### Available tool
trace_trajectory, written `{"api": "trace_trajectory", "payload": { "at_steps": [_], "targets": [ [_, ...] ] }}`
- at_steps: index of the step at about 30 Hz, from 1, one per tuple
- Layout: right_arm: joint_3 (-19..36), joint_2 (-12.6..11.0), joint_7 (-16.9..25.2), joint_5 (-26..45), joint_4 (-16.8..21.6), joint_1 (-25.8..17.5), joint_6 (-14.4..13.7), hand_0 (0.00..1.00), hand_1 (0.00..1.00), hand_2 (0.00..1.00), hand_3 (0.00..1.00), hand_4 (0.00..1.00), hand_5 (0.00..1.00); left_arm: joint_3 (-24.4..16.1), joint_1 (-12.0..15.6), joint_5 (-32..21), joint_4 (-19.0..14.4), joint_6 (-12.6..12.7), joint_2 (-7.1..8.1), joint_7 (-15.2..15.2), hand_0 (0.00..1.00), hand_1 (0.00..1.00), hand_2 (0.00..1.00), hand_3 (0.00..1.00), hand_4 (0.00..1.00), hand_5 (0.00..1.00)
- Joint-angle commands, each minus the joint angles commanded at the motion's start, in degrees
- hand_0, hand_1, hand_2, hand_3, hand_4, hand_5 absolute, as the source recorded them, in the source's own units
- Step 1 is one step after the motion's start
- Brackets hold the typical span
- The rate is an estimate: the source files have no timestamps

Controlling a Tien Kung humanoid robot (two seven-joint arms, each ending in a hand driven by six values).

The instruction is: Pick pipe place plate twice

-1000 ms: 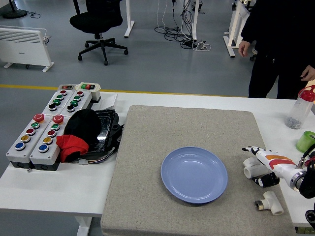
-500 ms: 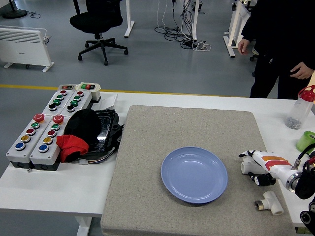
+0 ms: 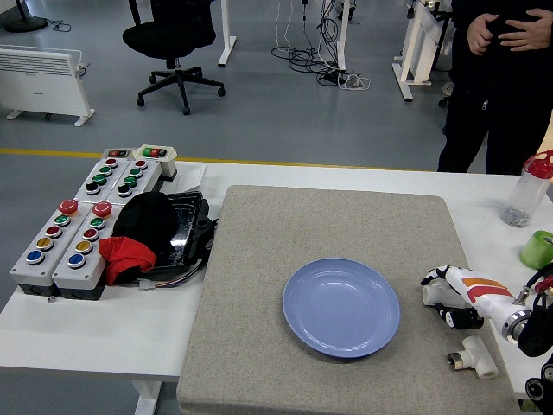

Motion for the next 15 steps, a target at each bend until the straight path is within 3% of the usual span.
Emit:
{"api": "trace_trajectory", "payload": {
  "at_steps": [15],
  "targets": [
    [1.1,0.1,1.2,4.0,7.2,-0.9,-2.6,0.4,0.501,0.565,0.617,0.382,0.002,0.0,0.9,0.3,0.0,-0.2,0.2,0.0,0.711,0.747,0.72,0.657,0.4,0.998]
  ]
}}
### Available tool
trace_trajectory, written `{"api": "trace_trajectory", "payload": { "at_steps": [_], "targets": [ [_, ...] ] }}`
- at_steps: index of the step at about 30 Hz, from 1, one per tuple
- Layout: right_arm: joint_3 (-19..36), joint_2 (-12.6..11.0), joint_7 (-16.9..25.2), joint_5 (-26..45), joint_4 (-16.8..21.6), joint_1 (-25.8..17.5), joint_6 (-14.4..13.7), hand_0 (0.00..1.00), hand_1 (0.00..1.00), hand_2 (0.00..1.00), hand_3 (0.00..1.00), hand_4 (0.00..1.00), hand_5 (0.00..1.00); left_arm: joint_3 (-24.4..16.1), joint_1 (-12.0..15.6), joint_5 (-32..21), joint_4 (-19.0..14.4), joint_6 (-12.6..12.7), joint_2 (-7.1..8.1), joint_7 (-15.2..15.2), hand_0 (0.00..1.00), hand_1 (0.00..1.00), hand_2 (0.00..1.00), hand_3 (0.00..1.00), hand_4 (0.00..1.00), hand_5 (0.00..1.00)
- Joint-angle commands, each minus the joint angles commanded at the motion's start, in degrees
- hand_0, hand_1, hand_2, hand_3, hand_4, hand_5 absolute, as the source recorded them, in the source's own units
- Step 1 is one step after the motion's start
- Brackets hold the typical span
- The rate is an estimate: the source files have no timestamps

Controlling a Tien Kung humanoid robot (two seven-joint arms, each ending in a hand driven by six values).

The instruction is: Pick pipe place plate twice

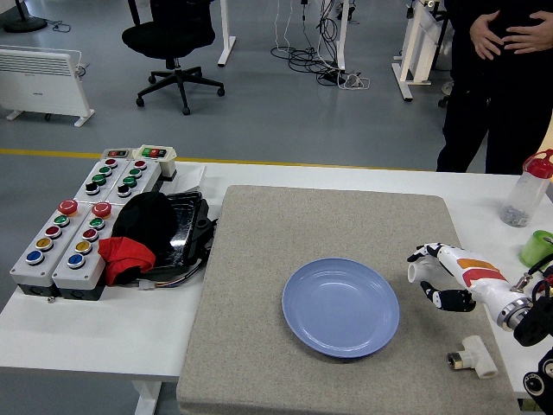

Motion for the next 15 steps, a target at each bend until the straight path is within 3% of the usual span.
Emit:
{"api": "trace_trajectory", "payload": {
  "at_steps": [9,12,13,15],
  "targets": [
    [-4.5,1.2,0.5,2.9,6.3,2.4,0.1,0.404,0.5,0.561,0.608,0.371,0.002,0.9,-0.3,-1.9,0.1,0.1,0.02,-0.4,0.711,0.747,0.72,0.657,0.4,0.998],
    [-7.1,1.7,0.5,3.7,6.9,4.1,0.4,0.404,0.5,0.561,0.608,0.371,0.002,1.1,-0.5,-2.4,0.1,0.2,0.01,-0.5,0.711,0.747,0.72,0.657,0.4,0.998],
    [-8.5,1.9,0.5,4.0,6.7,5.0,0.5,0.482,0.533,0.564,0.609,0.37,0.002,1.2,-0.5,-2.5,0.1,0.2,0.01,-0.5,0.711,0.746,0.72,0.657,0.399,0.998],
    [-11.5,2.5,0.5,4.5,6.2,6.6,0.6,0.482,0.533,0.564,0.609,0.37,0.002,1.3,-0.6,-2.7,0.1,0.2,0.01,-0.5,0.711,0.746,0.72,0.657,0.399,0.998]
  ]
}}
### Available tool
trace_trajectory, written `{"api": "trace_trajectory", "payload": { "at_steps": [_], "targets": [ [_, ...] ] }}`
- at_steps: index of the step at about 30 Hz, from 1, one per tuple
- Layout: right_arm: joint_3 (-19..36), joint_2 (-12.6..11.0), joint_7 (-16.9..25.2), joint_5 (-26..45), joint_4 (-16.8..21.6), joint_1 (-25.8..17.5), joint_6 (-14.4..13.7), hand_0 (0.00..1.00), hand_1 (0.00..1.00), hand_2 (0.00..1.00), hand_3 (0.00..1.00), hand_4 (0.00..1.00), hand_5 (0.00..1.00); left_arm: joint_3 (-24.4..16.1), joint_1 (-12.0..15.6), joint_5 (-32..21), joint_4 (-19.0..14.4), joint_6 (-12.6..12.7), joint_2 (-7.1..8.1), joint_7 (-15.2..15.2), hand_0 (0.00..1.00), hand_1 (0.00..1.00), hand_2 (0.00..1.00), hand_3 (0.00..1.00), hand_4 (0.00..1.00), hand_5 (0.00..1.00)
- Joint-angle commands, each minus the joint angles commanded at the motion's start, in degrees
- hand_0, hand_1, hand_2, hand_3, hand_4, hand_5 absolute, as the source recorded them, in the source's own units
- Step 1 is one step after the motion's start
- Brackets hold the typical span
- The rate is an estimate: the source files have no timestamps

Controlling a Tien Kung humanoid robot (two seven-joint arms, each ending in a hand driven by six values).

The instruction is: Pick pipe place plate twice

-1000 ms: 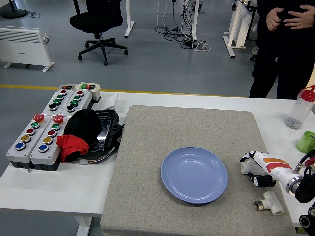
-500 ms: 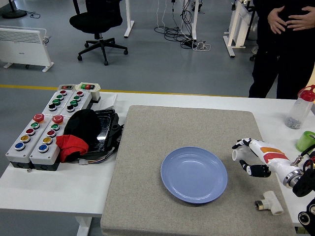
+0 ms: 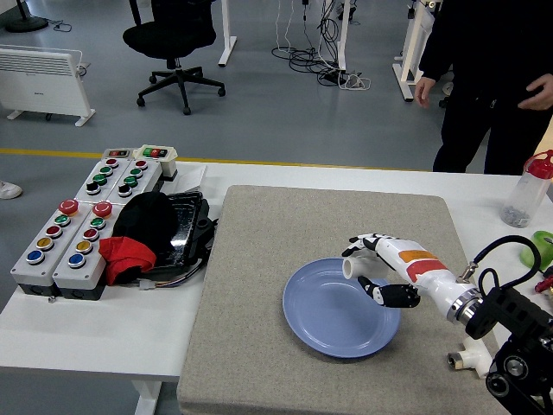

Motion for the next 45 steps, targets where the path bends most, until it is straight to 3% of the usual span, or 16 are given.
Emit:
{"api": "trace_trajectory", "payload": {
  "at_steps": [3,4,9,10,15,16,18,29,33,37,42,45],
  "targets": [
    [-3.2,0.9,0.0,0.5,-1.4,1.6,0.0,0.482,0.533,0.564,0.609,0.37,0.002,0.1,-0.1,-0.2,0.0,0.0,-0.03,0.0,0.711,0.746,0.72,0.657,0.399,0.998],
    [-4.5,1.2,-0.1,0.4,-2.0,2.1,0.0,0.65,0.653,0.639,0.632,0.379,0.005,0.3,-0.1,-0.4,0.0,0.0,-0.04,0.0,0.711,0.746,0.72,0.657,0.4,0.998],
    [-9.4,2.9,-0.4,-0.3,-5.3,4.4,0.2,0.65,0.653,0.639,0.632,0.379,0.005,0.4,-0.3,-0.7,0.0,0.1,-0.09,-0.1,0.711,0.746,0.72,0.657,0.4,0.998],
    [-10.0,3.3,-0.5,-0.5,-5.9,4.7,0.3,0.772,0.772,0.818,0.776,0.444,0.048,0.5,-0.3,-0.8,0.0,0.1,-0.09,-0.1,0.711,0.747,0.72,0.657,0.401,0.998],
    [-11.5,5.0,-1.7,-1.3,-8.1,5.8,2.3,0.772,0.772,0.818,0.776,0.444,0.048,0.7,-0.6,-1.2,0.0,0.1,-0.08,-0.2,0.711,0.747,0.72,0.657,0.401,0.998],
    [-11.5,5.1,-1.7,-1.3,-8.1,5.9,2.4,0.938,0.912,0.998,0.998,0.65,0.17,0.7,-0.6,-1.2,0.0,0.1,-0.08,-0.2,0.711,0.747,0.719,0.657,0.401,0.998],
    [-11.5,5.4,-2.5,-1.6,-8.2,6.1,3.8,0.938,0.912,0.998,0.998,0.65,0.17,0.8,-0.8,-1.3,0.0,0.1,-0.08,-0.2,0.711,0.747,0.719,0.657,0.401,0.998],
    [-7.0,4.7,-1.7,-0.2,-6.4,5.0,4.5,0.985,0.951,0.998,0.998,0.734,0.23,0.8,-1.2,-1.5,0.1,0.2,-0.08,-0.3,0.712,0.747,0.719,0.657,0.401,0.998],
    [-2.9,3.2,-2.1,0.6,-4.2,3.5,5.4,0.985,0.951,0.998,0.998,0.734,0.23,0.8,-1.4,-1.5,0.1,0.2,-0.02,-0.4,0.712,0.747,0.719,0.657,0.401,0.998],
    [2.8,0.6,-3.7,1.5,-0.8,1.3,8.7,0.964,0.932,0.998,0.998,0.745,0.249,0.9,-1.6,-1.7,0.1,0.3,0.09,-0.5,0.712,0.747,0.719,0.656,0.4,0.998],
    [8.8,-5.1,-5.3,4.6,6.3,-2.8,15.6,0.963,0.928,0.998,0.998,0.751,0.261,0.8,-1.6,-1.7,0.1,0.4,0.19,-0.6,0.716,0.747,0.719,0.656,0.4,0.998],
    [12.0,-9.7,-6.5,5.1,11.1,-6.7,18.8,0.963,0.928,0.998,0.998,0.751,0.261,0.7,-1.7,-1.4,0.1,0.4,0.34,-0.6,0.716,0.747,0.719,0.656,0.4,0.998]
  ]
}}
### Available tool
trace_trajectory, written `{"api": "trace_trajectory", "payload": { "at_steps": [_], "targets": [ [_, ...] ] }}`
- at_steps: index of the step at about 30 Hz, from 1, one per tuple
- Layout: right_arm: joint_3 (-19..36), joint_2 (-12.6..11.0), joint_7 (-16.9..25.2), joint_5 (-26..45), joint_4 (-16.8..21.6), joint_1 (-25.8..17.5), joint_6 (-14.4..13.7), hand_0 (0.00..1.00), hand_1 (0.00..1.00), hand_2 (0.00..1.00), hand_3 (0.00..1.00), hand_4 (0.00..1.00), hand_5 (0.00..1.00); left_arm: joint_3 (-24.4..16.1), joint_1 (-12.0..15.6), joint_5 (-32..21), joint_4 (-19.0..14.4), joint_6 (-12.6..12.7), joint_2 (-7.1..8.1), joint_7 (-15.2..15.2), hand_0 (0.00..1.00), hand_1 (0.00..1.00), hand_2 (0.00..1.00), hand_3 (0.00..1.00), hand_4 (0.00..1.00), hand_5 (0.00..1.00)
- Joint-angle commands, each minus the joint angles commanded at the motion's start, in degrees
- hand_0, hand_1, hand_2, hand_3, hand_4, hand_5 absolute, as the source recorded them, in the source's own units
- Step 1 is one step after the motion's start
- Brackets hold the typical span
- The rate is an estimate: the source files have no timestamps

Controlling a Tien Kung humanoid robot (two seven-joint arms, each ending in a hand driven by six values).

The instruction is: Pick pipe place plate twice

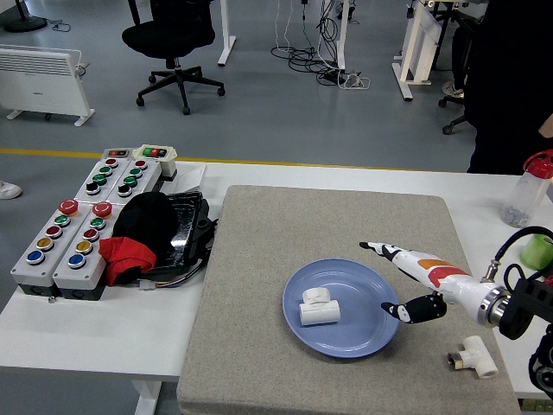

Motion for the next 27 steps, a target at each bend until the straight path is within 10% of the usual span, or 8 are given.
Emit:
{"api": "trace_trajectory", "payload": {
  "at_steps": [10,27],
  "targets": [
    [5.8,-5.8,-0.8,-3.3,6.1,-11.8,0.9,0.966,0.932,0.998,0.998,0.754,0.278,0.0,-0.2,0.3,0.0,0.1,0.25,-0.1,0.714,0.747,0.719,0.657,0.4,0.998],
    [9.5,-4.1,-3.5,-8.0,1.1,-17.7,-1.0,0.866,0.889,0.998,0.998,0.76,0.282,0.1,-0.3,0.0,0.0,0.1,0.3,-0.1,0.717,0.747,0.719,0.656,0.401,0.998]
  ]
}}
